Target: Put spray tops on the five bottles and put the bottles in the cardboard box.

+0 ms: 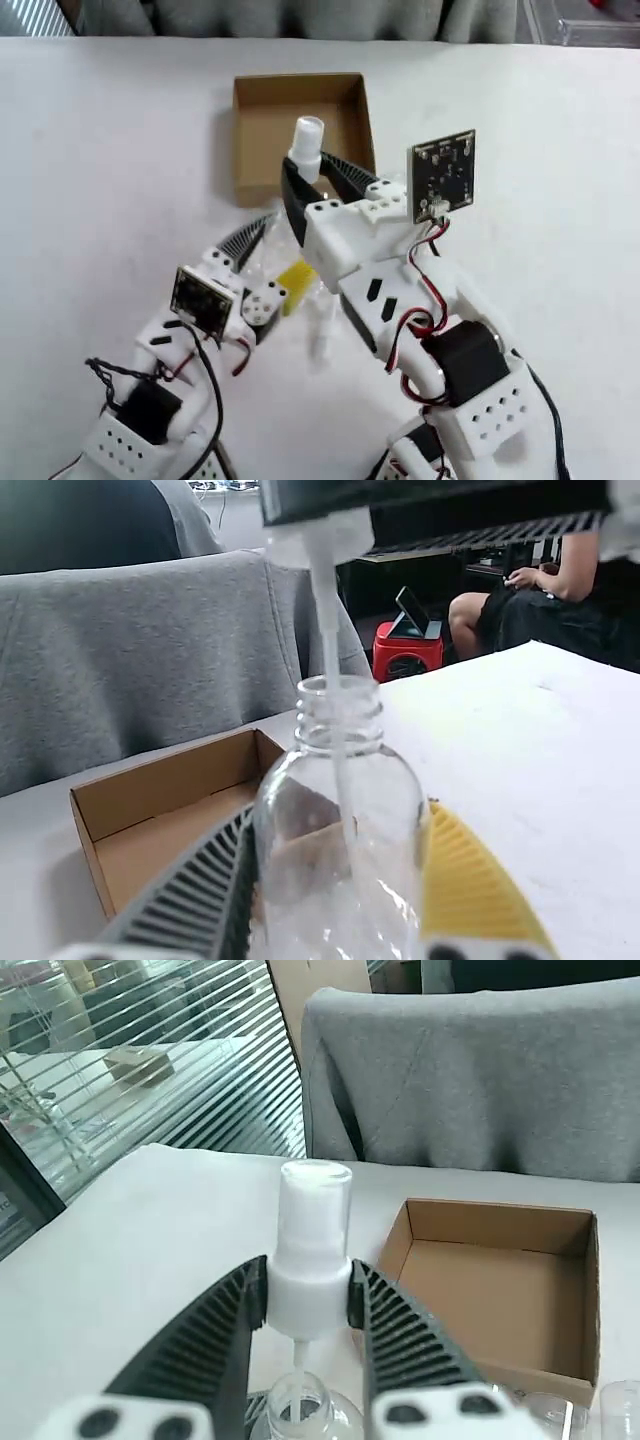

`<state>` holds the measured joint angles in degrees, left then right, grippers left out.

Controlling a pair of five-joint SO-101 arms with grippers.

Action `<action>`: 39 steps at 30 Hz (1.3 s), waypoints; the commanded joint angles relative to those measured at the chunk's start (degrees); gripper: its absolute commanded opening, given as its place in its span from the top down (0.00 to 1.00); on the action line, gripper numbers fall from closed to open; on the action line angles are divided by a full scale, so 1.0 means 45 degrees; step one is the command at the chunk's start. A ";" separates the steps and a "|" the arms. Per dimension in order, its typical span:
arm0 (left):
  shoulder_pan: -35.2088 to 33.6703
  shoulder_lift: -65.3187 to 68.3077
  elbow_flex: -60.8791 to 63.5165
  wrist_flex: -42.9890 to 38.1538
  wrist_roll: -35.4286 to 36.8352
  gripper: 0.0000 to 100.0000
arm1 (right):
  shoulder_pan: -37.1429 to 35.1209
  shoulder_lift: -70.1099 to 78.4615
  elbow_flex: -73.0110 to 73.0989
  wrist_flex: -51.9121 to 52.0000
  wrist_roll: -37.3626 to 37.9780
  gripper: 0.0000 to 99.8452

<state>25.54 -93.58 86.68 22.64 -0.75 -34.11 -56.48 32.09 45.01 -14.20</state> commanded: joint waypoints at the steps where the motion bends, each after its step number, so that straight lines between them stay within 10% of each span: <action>1: 0.0127 -0.0205 -0.0059 -0.0274 -0.0137 0.98 | -0.0147 -0.0147 -0.0098 -0.0127 0.0000 0.98; 23: 0.0107 -0.0205 -0.0059 -0.0274 -0.0137 0.98 | -0.1201 -0.0166 -0.1582 0.2608 -0.0020 0.78; 39: 0.0107 -0.0205 0.0254 -0.0371 -0.0137 0.98 | -0.1143 -0.0010 -0.5236 0.4210 0.1485 0.95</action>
<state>25.54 -93.93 88.62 22.64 -0.75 -39.12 -56.66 10.90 63.91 -9.01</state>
